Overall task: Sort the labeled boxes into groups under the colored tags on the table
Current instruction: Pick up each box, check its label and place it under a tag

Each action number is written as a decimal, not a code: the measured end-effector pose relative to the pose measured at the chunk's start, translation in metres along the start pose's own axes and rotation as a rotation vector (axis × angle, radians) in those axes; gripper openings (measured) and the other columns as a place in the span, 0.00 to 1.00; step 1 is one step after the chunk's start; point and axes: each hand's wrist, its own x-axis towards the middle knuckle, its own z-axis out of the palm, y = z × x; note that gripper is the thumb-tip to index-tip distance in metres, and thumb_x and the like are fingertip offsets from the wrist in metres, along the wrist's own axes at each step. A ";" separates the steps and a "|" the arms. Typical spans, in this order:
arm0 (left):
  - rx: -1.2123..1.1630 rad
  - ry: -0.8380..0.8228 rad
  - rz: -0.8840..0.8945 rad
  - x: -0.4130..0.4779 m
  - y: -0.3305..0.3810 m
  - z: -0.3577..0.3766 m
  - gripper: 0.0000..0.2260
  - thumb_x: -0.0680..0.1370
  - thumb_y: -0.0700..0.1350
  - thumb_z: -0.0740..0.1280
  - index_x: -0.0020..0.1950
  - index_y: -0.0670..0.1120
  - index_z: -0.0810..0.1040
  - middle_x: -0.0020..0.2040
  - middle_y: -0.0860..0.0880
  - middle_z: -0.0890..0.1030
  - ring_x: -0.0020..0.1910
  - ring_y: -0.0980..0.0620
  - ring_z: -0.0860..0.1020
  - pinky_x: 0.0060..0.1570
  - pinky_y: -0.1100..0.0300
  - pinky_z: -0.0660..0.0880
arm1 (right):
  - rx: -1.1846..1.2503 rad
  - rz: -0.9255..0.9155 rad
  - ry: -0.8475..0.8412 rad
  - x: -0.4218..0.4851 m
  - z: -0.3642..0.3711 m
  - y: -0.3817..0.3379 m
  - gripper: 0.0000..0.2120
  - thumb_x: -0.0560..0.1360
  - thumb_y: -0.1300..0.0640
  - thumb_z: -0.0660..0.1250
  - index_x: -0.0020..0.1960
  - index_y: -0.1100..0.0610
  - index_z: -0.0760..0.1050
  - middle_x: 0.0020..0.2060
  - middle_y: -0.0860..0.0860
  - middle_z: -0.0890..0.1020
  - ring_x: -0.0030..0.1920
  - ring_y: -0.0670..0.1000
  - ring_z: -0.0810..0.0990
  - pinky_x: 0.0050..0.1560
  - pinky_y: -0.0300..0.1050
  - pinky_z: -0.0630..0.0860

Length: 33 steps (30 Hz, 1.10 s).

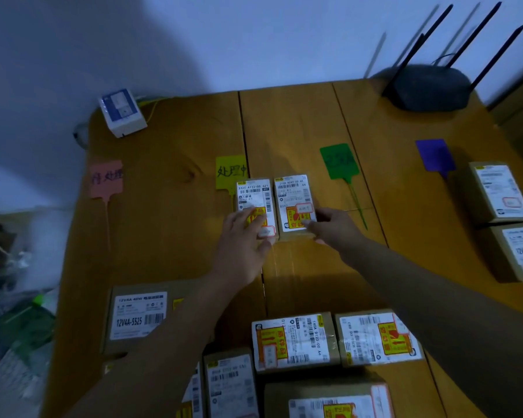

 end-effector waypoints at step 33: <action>0.079 -0.242 -0.265 -0.125 0.080 0.024 0.23 0.78 0.60 0.70 0.66 0.49 0.70 0.63 0.49 0.72 0.49 0.51 0.78 0.38 0.53 0.78 | -0.809 -0.302 -0.219 -0.130 -0.143 0.141 0.47 0.58 0.43 0.87 0.69 0.49 0.65 0.56 0.45 0.76 0.56 0.50 0.79 0.48 0.45 0.81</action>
